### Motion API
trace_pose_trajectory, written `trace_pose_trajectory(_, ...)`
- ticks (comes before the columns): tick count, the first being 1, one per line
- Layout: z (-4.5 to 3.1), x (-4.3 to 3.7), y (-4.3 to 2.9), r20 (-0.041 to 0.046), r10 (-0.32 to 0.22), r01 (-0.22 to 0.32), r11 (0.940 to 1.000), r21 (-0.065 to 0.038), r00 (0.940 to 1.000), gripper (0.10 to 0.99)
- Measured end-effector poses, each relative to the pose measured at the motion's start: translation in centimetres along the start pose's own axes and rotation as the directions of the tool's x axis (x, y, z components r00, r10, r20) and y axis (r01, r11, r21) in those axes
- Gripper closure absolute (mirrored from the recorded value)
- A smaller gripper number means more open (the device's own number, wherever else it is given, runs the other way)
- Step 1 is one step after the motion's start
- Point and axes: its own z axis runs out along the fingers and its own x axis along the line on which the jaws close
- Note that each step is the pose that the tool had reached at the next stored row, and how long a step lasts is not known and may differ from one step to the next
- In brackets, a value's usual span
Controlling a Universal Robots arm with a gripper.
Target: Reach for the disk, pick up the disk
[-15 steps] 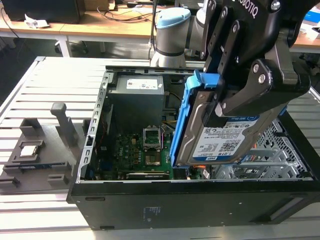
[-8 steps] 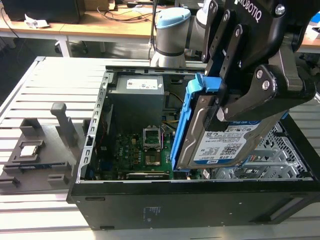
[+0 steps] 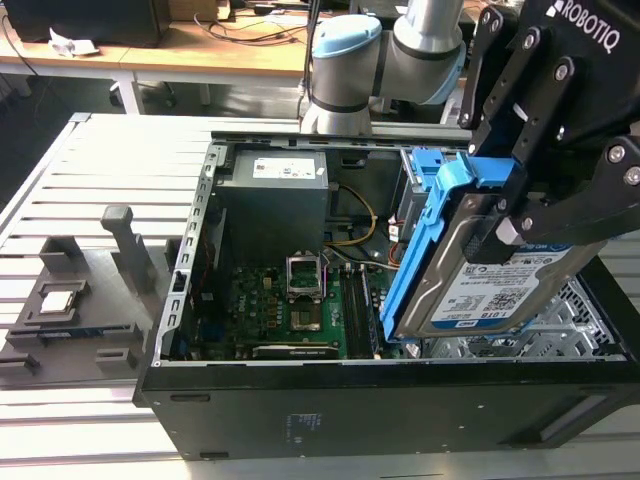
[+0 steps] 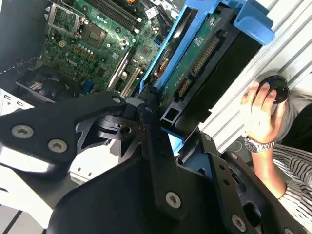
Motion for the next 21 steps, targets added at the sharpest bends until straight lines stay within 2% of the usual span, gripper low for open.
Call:
trace_pose_trajectory(5, -0.06, 0.06, -1.67, 0.0001, 0.0, 0.0, 1.0, -0.003, 1.0, 0.722)
trace_pose_trajectory(10, -0.06, -0.09, -2.98, 0.0, 0.0, 0.0, 1.0, -0.005, 1.0, 0.722)
trace_pose_trajectory(14, 0.14, -0.62, -3.57, 0.0005, 0.0, 0.0, 1.0, -0.008, 1.0, 0.722)
trace_pose_trajectory(19, 0.67, -0.92, -4.07, 0.0057, 0.0, 0.0, 0.9999, -0.013, 1.0, 0.722)
trace_pose_trajectory(21, 0.98, -1.66, -4.58, 0.0058, 0.0, 0.0, 0.9999, -0.016, 1.0, 0.722)
